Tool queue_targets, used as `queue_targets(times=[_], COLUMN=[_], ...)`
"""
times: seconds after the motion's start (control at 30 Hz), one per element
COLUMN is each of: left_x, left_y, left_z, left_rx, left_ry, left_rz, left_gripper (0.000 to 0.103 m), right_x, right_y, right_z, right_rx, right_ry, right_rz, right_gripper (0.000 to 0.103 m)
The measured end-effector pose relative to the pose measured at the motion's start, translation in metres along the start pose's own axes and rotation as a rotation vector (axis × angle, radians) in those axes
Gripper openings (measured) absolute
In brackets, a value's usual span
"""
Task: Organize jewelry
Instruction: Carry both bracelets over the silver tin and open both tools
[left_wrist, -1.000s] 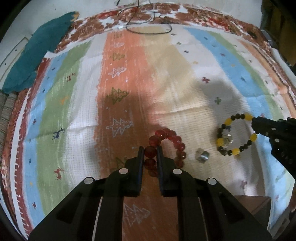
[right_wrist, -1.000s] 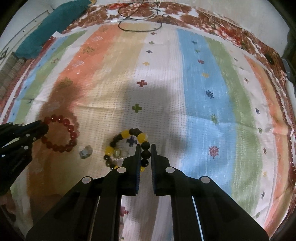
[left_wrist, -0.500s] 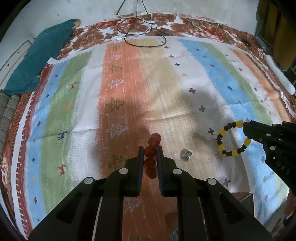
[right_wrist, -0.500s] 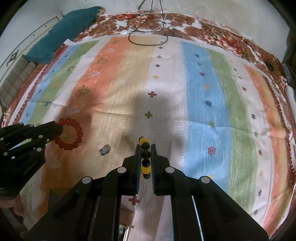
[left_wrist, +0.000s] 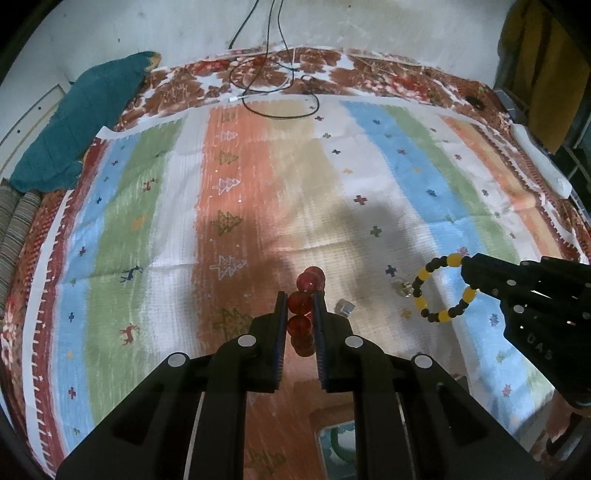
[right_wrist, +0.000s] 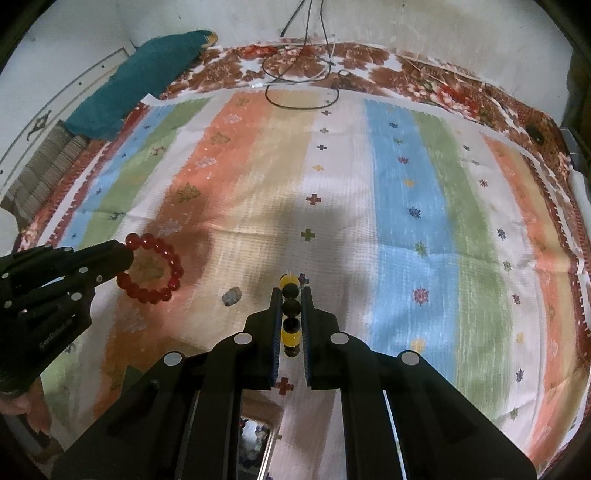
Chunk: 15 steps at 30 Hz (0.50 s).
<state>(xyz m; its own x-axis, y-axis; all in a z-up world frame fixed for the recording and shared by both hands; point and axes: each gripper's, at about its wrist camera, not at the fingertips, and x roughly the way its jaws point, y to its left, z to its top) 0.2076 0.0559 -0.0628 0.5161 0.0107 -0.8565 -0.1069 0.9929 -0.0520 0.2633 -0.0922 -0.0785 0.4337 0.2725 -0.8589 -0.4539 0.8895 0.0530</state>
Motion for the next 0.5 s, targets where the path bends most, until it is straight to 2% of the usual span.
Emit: queue_targets(times=[0.5], left_x=[-0.035], left_y=[-0.017], left_z=[-0.014], left_rx=[0.039], left_ry=[-0.055], left_rz=[-0.042], left_gripper=[0.013], right_x=[-0.028], right_y=[0.004], right_z=[-0.012], right_rx=[0.009], right_ry=[-0.049], right_rz=[0.018], right_gripper=[0.011])
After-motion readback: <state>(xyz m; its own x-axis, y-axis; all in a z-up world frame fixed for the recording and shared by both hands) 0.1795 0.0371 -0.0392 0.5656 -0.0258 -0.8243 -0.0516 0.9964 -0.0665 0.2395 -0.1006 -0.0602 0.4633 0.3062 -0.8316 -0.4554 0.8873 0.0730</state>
